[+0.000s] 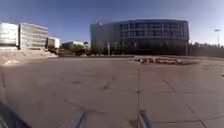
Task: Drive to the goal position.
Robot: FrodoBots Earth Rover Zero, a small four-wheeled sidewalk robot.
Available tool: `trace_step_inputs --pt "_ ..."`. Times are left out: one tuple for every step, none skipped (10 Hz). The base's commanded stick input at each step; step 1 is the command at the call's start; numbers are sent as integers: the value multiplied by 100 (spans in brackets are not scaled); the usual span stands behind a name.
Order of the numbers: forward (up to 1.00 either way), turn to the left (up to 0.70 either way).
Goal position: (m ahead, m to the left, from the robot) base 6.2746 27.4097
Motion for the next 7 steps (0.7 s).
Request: trace_step_inputs --pt "70 14" --pt "70 14" --pt "70 14" --pt "70 14" --pt "70 14" --pt "70 14" --pt "70 14"
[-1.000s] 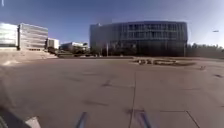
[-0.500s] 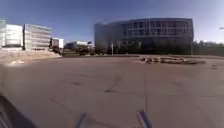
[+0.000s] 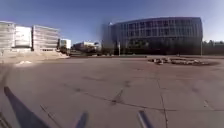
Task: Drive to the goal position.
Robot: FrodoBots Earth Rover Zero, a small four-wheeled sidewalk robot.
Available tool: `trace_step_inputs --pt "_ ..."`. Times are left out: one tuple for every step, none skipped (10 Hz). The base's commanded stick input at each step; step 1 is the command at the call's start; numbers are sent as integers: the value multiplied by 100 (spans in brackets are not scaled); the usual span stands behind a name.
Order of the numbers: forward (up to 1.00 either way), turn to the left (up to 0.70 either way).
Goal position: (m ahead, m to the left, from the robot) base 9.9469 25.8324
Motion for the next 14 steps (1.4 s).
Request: trace_step_inputs --pt "70 14" --pt "70 14" --pt "70 14" --pt "70 14" --pt "70 14" --pt "70 14" --pt "70 14" --pt "70 14" --pt "70 14" --pt "70 14" --pt "70 14" --pt "70 14" --pt "70 14" --pt "70 14"
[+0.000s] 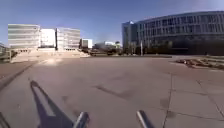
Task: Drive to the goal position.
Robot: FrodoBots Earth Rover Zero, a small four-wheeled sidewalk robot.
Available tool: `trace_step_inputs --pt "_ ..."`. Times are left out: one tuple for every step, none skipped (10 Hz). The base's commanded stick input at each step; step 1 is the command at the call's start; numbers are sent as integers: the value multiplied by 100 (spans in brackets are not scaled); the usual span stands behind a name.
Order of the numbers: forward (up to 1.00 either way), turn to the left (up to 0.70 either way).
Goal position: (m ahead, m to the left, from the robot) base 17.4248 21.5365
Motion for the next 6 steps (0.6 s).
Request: trace_step_inputs --pt "70 14" --pt "70 14" --pt "70 14" --pt "70 14" --pt "70 14" --pt "70 14"
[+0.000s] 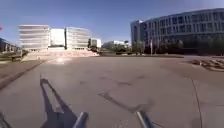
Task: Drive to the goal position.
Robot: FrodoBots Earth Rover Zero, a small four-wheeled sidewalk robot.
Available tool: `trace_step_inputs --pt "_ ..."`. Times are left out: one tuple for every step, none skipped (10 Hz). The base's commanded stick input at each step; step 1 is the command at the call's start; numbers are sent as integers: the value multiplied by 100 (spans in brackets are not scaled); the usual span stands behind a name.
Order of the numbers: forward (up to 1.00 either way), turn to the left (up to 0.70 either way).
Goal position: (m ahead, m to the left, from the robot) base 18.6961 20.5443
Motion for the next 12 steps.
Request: trace_step_inputs --pt "70 14" --pt "70 14" --pt "70 14" --pt "70 14" --pt "70 14" --pt "70 14" --pt "70 14" --pt "70 14" --pt "70 14" --pt "70 14" --pt "70 14" --pt "70 14"
